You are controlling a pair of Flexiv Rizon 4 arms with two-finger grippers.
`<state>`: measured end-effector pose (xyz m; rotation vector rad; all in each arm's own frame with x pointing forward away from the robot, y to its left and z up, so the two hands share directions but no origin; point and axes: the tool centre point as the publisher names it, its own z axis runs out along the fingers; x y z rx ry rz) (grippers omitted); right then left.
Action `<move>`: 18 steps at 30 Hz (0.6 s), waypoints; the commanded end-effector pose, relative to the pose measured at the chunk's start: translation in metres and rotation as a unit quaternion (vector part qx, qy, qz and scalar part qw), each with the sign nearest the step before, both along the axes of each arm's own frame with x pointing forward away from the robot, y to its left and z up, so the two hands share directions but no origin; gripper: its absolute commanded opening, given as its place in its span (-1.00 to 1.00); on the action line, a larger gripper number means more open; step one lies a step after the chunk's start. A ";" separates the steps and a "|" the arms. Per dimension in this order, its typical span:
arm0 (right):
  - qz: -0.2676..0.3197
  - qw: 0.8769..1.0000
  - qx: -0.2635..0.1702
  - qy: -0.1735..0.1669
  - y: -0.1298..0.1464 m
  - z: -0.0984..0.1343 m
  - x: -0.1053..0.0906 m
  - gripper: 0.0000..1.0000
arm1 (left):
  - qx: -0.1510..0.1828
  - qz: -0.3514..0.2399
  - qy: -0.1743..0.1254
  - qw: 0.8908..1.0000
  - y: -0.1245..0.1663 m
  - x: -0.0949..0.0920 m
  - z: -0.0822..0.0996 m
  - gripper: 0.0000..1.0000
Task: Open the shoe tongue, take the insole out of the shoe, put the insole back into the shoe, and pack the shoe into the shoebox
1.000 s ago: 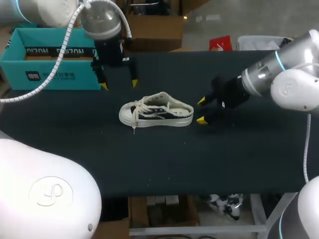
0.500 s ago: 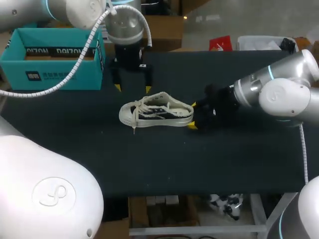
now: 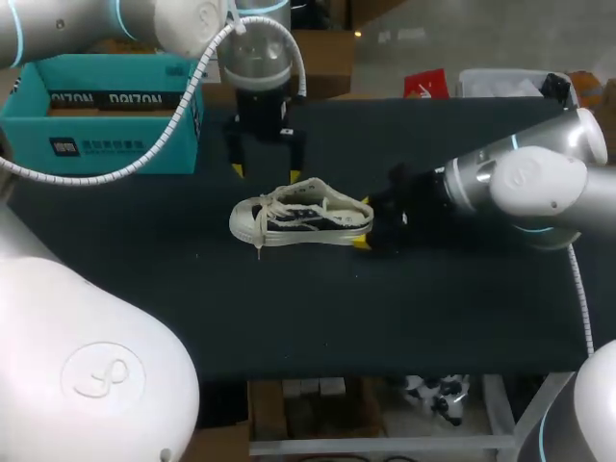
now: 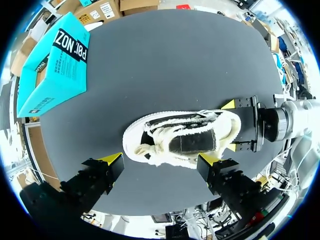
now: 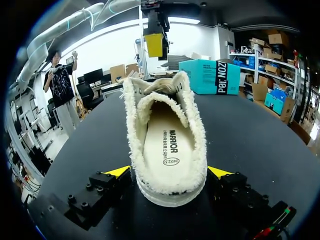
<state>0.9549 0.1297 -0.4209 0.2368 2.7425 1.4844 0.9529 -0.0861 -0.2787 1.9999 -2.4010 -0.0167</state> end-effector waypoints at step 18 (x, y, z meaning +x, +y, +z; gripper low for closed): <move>0.021 0.999 0.032 -0.001 0.019 -0.014 0.008 -1.00 | 0.027 -0.021 -0.006 0.999 -0.034 -0.007 -0.009 1.00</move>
